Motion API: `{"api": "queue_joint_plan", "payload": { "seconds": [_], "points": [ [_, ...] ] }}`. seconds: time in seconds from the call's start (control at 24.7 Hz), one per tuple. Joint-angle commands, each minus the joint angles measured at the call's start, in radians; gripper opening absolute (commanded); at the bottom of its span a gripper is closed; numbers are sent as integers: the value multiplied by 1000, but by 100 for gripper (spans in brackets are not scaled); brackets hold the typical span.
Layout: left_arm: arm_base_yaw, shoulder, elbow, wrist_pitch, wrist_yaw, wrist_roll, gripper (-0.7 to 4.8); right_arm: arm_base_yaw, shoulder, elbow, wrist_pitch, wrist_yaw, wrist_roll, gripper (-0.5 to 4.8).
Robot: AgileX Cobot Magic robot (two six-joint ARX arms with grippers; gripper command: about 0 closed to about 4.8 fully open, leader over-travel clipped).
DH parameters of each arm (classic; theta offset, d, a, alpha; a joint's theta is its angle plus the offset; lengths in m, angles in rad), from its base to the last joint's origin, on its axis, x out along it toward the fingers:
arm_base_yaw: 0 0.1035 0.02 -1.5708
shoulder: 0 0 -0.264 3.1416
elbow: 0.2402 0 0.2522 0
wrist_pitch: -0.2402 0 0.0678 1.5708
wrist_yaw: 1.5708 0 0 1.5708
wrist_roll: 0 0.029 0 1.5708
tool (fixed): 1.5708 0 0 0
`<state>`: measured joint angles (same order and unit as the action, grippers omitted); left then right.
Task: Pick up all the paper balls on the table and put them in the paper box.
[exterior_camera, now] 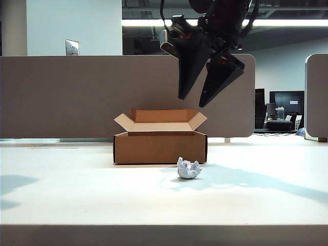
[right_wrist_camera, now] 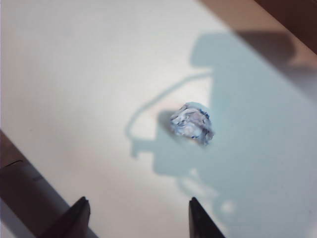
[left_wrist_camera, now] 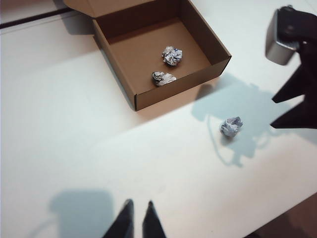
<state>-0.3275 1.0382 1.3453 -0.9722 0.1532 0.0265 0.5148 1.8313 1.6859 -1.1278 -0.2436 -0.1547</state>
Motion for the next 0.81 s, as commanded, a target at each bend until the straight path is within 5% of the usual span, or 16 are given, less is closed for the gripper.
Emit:
{"api": "queue_joint_plan", "payload": {
  "seconds": [0.04, 0.28, 0.41, 0.81],
  "points": [
    [-2, -65, -9, 2, -4, 1, 21, 0, 7, 0, 45, -2, 21, 279],
    [-2, -111, -9, -58, -3, 4, 21, 1, 54, 0, 93, 31, 21, 287],
    [-2, -111, -9, -89, -3, 4, 21, 1, 88, 0, 85, 117, 35, 409],
    [-2, -111, -9, -81, -4, 4, 21, 8, 166, 0, 90, 110, 56, 409]
  ]
}}
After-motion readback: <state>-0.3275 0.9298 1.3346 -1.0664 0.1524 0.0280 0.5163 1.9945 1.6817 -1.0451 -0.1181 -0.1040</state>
